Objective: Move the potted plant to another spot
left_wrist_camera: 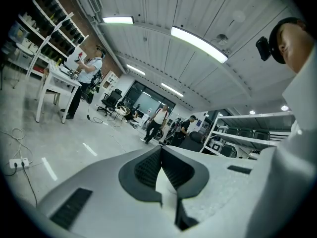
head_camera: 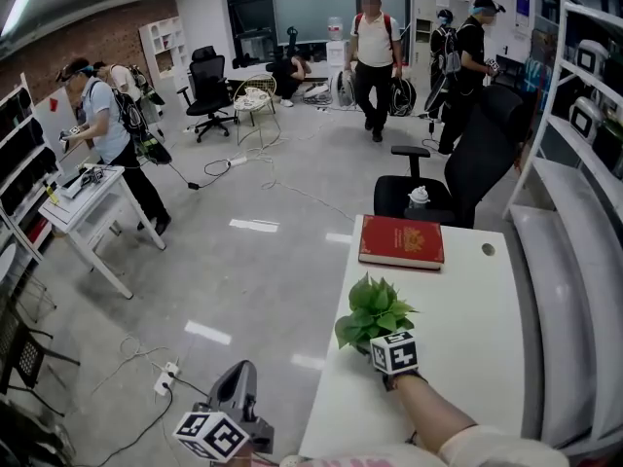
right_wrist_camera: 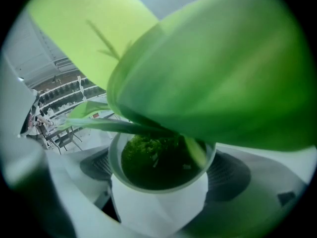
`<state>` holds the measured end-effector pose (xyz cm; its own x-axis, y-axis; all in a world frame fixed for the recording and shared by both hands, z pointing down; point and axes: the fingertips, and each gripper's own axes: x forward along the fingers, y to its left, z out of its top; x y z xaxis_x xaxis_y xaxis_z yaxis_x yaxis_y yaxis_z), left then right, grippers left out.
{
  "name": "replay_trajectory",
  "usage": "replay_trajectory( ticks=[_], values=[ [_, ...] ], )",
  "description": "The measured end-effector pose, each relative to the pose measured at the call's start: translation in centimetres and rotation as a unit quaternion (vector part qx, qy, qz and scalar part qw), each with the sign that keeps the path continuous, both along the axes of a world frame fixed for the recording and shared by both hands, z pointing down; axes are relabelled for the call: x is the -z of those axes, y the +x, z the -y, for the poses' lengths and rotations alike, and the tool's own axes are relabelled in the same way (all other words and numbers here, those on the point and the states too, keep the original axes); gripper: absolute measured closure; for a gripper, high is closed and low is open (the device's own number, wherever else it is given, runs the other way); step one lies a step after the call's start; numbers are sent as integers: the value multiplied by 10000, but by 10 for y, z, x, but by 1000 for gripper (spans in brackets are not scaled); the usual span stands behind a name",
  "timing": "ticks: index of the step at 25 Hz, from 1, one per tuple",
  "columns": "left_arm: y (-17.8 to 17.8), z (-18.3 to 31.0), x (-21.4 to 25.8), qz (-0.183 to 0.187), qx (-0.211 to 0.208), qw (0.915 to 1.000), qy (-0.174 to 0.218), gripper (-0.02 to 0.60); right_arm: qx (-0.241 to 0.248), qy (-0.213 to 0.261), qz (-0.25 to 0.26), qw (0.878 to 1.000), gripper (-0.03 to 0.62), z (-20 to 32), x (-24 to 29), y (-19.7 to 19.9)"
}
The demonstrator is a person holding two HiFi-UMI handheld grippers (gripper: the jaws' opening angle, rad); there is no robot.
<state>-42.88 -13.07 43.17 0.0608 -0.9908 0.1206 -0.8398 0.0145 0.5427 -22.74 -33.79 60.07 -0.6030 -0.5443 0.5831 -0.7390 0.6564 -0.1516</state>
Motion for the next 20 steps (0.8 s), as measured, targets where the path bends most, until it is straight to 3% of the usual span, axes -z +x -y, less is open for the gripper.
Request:
replay_trajectory(
  ticks=[11, 20],
  values=[
    [-18, -9, -1, -23, 0, 10000, 39, 578, -143, -69, -63, 9999, 49, 5, -2, 0],
    [-35, -19, 10, -18, -148, 9997, 181, 578, -569, -295, -235, 9977, 49, -6, -6, 10]
  ],
)
